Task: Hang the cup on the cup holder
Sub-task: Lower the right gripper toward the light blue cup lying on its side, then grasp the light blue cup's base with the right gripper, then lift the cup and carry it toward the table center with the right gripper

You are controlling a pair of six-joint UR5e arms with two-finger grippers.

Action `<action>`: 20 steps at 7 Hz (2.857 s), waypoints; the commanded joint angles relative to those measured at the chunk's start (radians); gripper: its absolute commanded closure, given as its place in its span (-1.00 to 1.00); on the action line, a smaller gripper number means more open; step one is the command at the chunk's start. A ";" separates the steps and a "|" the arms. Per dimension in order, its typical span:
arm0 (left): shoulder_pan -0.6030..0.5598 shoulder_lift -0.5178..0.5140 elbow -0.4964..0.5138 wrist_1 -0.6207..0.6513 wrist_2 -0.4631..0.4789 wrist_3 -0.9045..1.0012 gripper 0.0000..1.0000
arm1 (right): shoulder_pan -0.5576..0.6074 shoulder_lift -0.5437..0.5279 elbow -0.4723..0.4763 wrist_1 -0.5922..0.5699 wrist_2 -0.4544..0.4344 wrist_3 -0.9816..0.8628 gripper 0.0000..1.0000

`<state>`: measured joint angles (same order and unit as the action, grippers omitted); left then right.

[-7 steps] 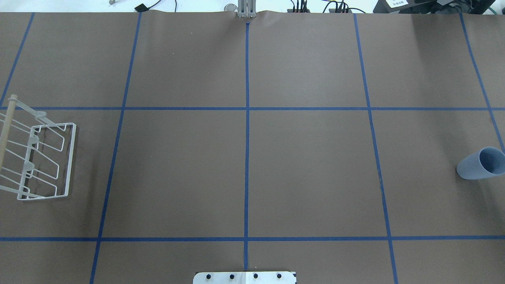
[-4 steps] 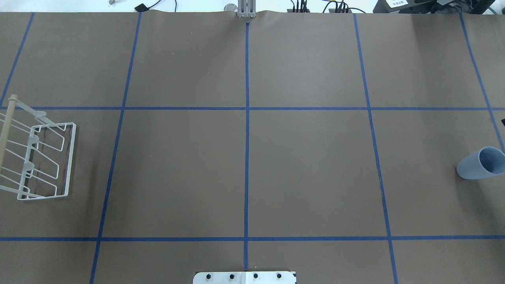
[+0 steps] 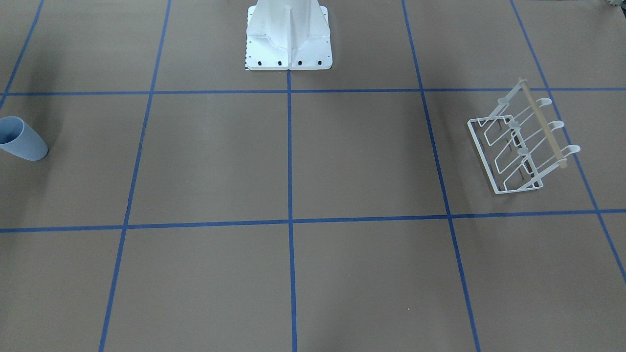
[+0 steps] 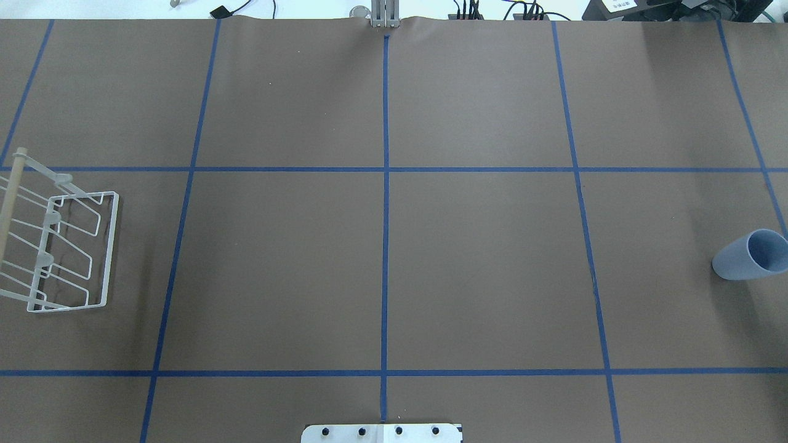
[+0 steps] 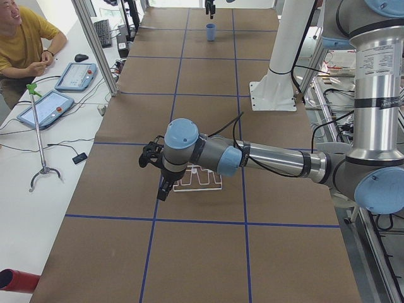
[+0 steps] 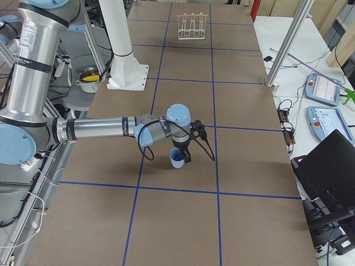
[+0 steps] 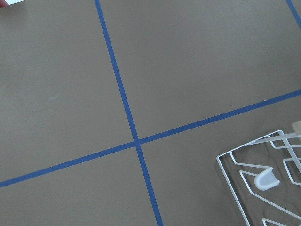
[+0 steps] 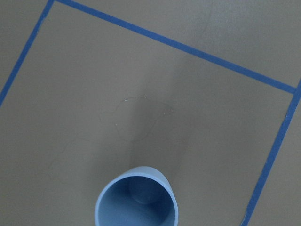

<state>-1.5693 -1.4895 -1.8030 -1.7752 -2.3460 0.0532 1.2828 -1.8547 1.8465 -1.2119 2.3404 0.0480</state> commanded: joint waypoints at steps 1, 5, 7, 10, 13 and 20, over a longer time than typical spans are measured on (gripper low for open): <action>0.000 0.000 0.001 -0.004 -0.001 0.000 -0.98 | -0.039 0.008 -0.027 0.003 -0.053 0.001 -0.88; 0.000 0.000 0.001 -0.006 -0.001 0.000 -0.98 | -0.085 0.077 -0.087 0.006 -0.053 -0.002 -0.50; 0.000 0.000 0.001 -0.006 -0.001 0.000 -0.98 | -0.132 0.075 -0.089 0.002 -0.058 -0.004 1.00; 0.000 0.000 -0.001 -0.006 -0.001 0.000 -0.98 | -0.134 0.074 -0.073 0.003 -0.058 -0.013 1.00; 0.000 0.000 -0.015 -0.035 -0.001 -0.004 -0.98 | -0.055 0.106 -0.007 0.003 -0.043 0.006 1.00; 0.154 -0.176 -0.047 -0.483 -0.136 -0.646 -0.97 | 0.030 0.397 -0.003 0.364 0.221 0.630 1.00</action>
<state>-1.4848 -1.6279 -1.8498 -2.1126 -2.4738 -0.3713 1.3123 -1.4764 1.8419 -0.9940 2.5052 0.5221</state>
